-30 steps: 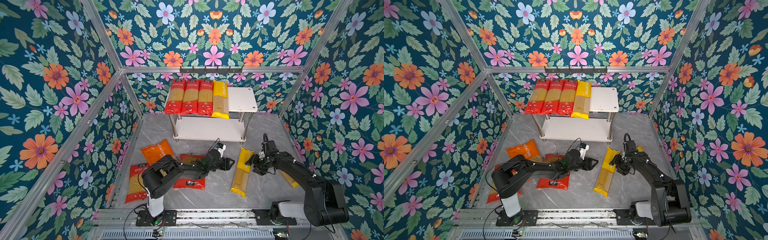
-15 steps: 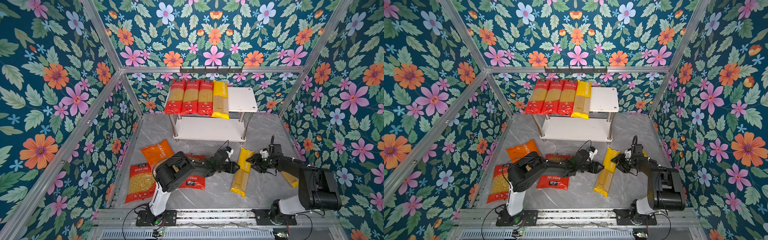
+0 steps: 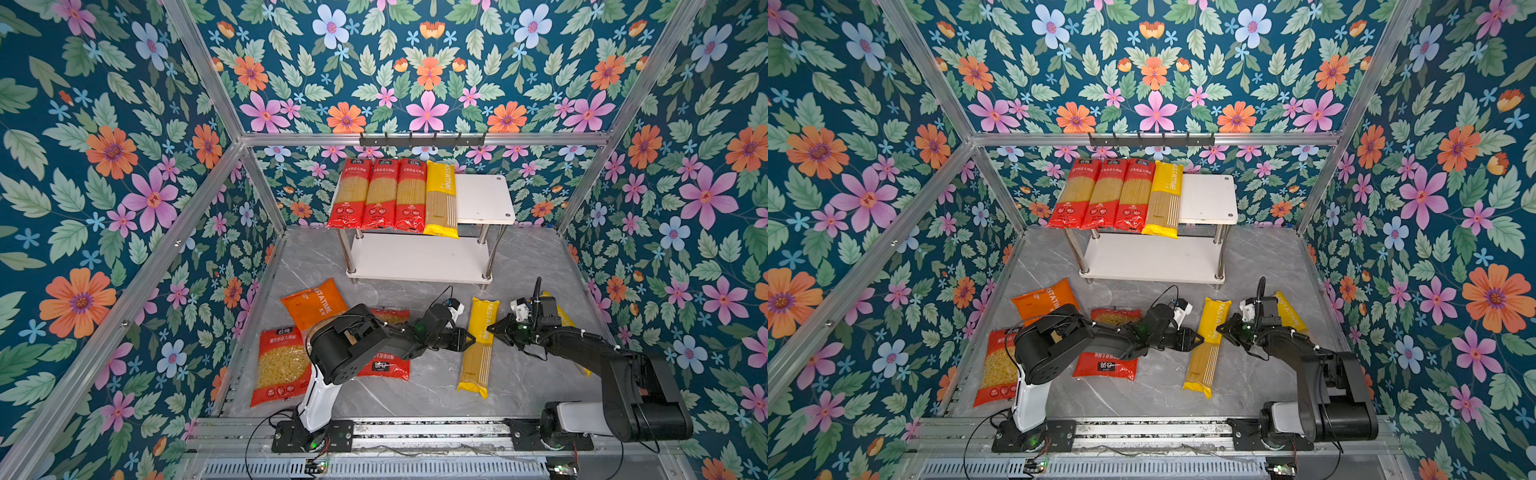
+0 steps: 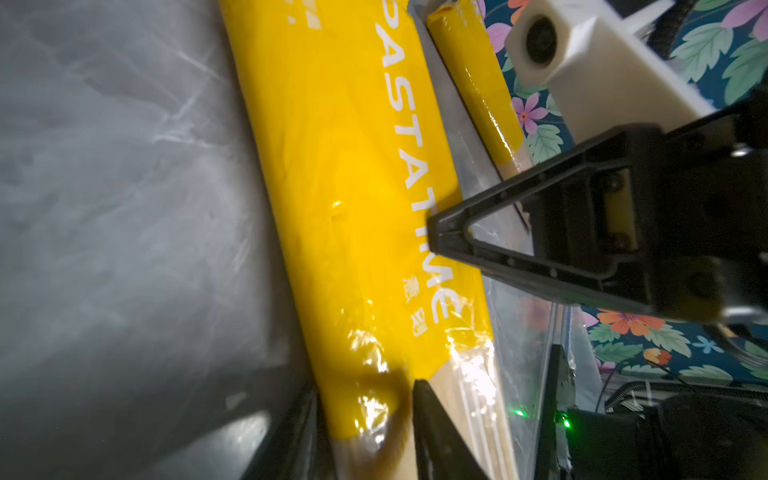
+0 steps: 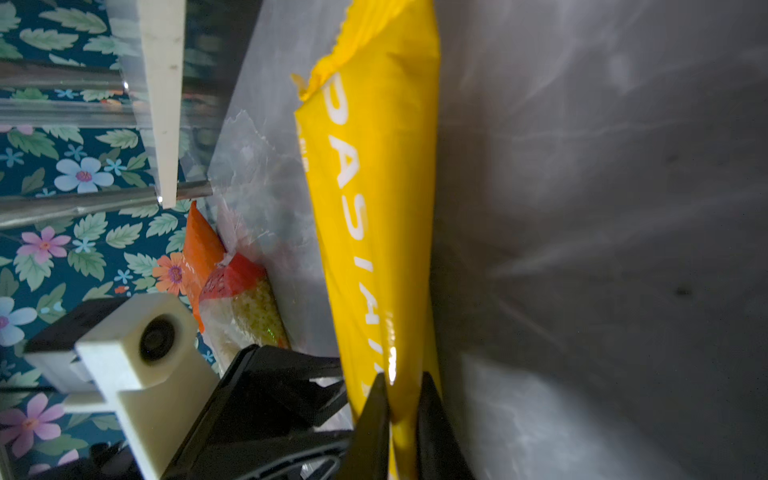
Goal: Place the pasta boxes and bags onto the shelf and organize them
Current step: 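Grasp the second yellow PASTATIME pack with both grippers, then lift the second yellow pack upright with both grippers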
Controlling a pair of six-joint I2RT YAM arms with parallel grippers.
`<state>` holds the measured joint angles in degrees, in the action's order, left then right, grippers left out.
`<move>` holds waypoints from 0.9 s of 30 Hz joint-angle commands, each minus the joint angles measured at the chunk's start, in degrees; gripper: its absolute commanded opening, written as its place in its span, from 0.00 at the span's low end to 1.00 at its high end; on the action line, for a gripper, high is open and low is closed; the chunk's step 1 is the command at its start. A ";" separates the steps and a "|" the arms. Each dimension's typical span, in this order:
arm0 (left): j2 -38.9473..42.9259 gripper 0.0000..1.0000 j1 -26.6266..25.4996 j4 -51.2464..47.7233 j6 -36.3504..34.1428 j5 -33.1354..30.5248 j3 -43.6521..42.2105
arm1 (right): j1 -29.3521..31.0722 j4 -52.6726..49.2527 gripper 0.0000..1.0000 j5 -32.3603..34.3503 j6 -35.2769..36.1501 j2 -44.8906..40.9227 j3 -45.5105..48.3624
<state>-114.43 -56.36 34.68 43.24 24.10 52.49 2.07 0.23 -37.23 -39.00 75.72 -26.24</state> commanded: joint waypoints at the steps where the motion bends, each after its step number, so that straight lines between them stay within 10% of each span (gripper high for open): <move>1: 3.43 0.49 1.16 4.54 1.29 1.51 -3.40 | 1.15 -2.34 0.05 0.83 -0.85 -4.27 -0.05; 13: 28.64 0.69 3.66 4.41 -9.22 -0.24 -16.42 | 11.48 -7.22 0.00 7.28 3.72 -31.91 -1.89; 20: 43.00 0.81 4.70 14.36 -13.95 -5.27 -25.46 | 19.18 -1.44 0.00 0.73 6.94 -29.39 -10.40; 27: 46.03 0.82 9.96 8.30 -10.14 3.98 -21.85 | 24.05 15.90 0.00 -6.18 4.63 -23.64 -14.01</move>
<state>-68.69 -47.99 43.81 31.22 23.77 30.15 25.67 0.49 -38.24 -32.80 50.81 -39.40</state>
